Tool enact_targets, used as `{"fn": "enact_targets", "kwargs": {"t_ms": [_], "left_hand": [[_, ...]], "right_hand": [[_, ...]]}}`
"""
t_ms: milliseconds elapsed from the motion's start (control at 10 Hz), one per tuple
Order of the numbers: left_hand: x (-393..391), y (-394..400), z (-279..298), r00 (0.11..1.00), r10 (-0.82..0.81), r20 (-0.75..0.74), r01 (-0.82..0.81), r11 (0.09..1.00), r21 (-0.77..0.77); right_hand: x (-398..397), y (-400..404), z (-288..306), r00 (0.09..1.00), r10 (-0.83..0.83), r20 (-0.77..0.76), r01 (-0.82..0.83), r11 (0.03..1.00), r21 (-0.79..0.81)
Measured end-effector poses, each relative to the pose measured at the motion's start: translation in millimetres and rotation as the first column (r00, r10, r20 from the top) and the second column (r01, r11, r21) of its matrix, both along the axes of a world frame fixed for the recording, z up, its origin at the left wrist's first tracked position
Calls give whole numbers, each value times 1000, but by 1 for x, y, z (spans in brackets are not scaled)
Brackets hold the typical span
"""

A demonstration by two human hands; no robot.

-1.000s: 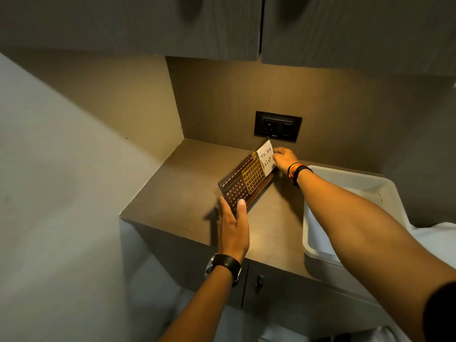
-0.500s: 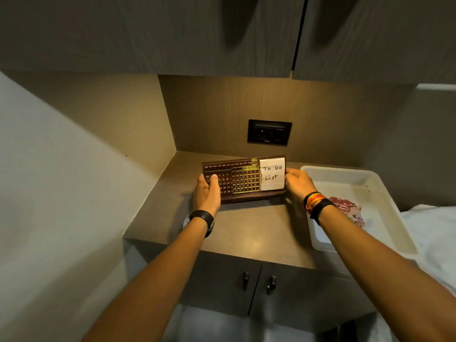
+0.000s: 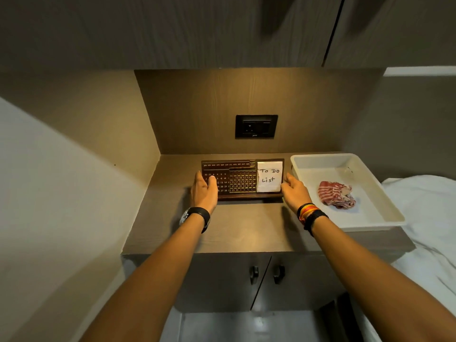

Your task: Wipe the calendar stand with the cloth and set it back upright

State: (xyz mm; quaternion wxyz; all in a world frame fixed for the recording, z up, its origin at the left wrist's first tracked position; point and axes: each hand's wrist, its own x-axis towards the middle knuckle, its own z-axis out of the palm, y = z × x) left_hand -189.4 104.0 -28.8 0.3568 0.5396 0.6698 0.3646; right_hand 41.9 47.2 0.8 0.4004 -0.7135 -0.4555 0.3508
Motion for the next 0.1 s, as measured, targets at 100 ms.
{"fn": "enact_targets", "kwargs": {"t_ms": [100], "left_hand": [[-5, -7, 0, 993, -26, -111, 38, 994, 105]], "right_hand": [[-8, -21, 2, 997, -43, -57, 46, 997, 56]]}}
